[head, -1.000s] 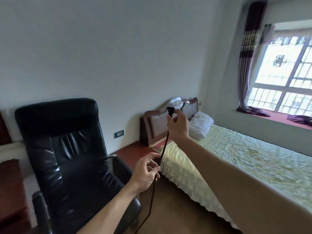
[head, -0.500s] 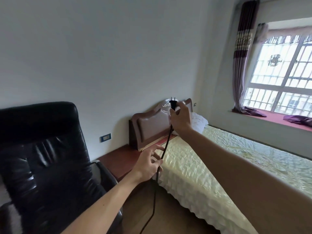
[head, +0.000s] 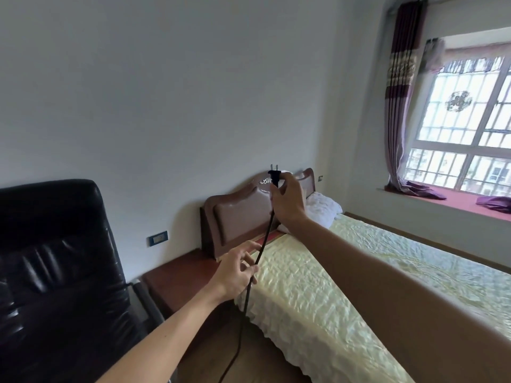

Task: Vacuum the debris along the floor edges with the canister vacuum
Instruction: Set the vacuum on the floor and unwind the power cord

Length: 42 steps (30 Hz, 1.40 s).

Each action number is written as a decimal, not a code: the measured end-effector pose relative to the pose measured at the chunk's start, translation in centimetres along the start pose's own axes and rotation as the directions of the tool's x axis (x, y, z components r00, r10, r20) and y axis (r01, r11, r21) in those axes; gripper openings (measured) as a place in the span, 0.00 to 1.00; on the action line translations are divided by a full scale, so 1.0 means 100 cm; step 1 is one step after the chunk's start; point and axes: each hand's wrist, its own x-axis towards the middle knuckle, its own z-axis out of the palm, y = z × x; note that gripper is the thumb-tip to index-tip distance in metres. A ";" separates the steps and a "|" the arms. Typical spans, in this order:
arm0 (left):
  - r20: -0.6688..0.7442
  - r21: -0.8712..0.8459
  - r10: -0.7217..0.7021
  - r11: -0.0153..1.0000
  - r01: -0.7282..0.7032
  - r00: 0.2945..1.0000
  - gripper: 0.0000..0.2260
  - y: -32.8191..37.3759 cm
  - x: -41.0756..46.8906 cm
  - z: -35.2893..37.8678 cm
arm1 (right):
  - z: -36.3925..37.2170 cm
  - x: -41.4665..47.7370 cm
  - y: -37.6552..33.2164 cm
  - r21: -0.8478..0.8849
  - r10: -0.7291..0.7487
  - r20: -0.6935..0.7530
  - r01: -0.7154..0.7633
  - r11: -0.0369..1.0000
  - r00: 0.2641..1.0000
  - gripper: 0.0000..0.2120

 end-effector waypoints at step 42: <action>-0.311 -0.084 -0.156 0.987 0.137 0.937 0.15 -0.189 0.384 -0.086 | 0.300 0.355 0.154 0.146 -0.008 0.261 -0.031 0.989 0.965 0.10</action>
